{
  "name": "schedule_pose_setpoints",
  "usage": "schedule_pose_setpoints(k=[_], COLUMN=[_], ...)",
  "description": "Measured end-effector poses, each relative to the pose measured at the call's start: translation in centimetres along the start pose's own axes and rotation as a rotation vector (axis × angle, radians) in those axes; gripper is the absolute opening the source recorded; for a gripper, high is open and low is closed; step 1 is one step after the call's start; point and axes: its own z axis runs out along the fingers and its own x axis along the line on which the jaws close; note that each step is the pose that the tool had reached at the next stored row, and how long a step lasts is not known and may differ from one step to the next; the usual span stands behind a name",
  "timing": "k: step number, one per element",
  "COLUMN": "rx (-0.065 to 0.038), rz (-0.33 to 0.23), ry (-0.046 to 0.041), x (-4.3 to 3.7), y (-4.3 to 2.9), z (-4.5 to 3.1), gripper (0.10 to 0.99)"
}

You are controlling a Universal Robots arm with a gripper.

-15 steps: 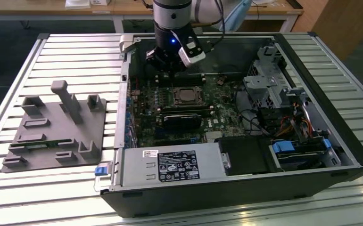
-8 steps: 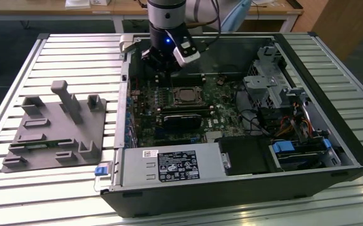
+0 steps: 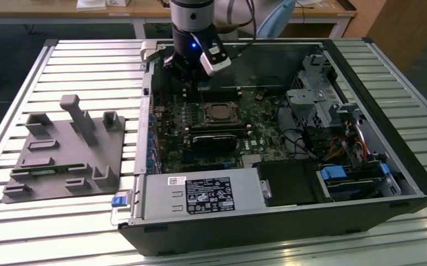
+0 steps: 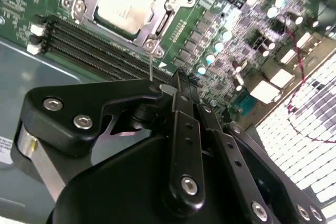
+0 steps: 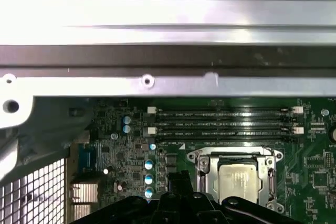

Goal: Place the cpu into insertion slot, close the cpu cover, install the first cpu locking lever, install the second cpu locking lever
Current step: 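Install the first cpu locking lever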

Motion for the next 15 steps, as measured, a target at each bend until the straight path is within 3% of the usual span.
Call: schedule_pose_setpoints(k=[3,7,12,15], rx=[-0.001,-0.002,-0.002,-0.002], rz=[0.000,0.000,0.000,0.000], ry=[-0.0001,0.0001,0.0001,0.0002], x=[0.03,-0.02,-0.75,-1.60], y=[0.52,0.70,0.95,1.04], z=[0.05,0.07,0.10,0.13], gripper=[0.106,0.106,0.106,0.106])
